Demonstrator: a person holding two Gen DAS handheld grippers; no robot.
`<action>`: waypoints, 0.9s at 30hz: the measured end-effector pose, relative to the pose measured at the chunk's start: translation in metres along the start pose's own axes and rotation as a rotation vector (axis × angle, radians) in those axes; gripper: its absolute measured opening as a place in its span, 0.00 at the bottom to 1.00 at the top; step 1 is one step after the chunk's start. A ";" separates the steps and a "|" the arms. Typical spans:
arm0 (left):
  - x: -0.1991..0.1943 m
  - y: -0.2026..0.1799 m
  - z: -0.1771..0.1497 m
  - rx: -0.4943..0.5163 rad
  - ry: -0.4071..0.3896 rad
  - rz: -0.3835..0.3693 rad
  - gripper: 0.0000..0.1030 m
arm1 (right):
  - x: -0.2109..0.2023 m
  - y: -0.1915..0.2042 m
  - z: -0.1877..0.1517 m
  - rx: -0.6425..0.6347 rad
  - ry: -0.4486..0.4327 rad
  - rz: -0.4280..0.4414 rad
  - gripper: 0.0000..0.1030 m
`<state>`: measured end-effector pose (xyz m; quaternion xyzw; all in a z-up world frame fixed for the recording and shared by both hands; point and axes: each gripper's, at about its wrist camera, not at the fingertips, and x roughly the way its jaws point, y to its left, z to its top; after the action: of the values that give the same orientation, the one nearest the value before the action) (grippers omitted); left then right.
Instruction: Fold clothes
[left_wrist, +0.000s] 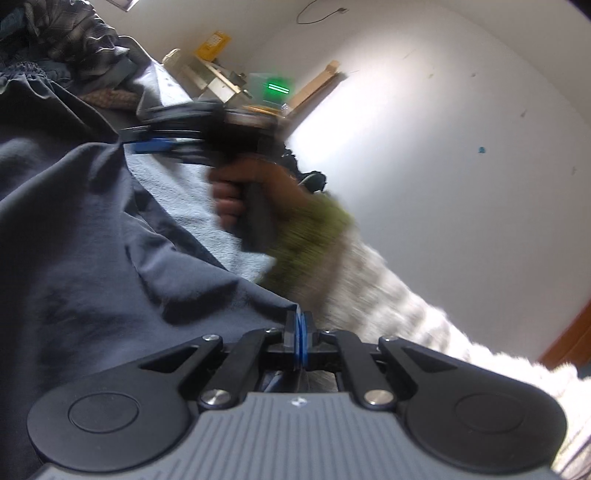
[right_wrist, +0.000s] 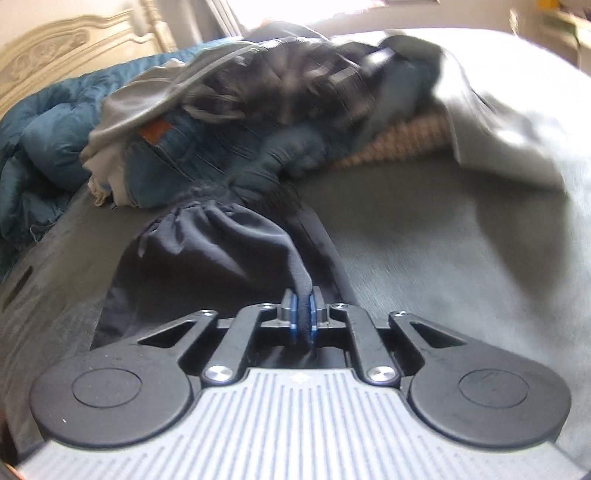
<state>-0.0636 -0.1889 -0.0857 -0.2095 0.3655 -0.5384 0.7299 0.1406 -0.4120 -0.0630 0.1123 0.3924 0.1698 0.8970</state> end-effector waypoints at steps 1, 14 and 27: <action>0.003 0.000 0.002 -0.001 0.005 0.006 0.02 | -0.016 -0.005 -0.005 0.032 -0.028 0.005 0.21; 0.086 -0.031 0.018 -0.031 0.128 0.045 0.02 | -0.291 -0.036 -0.227 0.264 -0.391 -0.180 0.51; 0.155 -0.026 0.004 -0.056 0.219 0.137 0.04 | -0.324 -0.044 -0.382 0.628 -0.450 -0.229 0.51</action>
<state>-0.0534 -0.3435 -0.1127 -0.1441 0.4711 -0.4964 0.7147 -0.3392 -0.5535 -0.1171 0.3707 0.2290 -0.0881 0.8957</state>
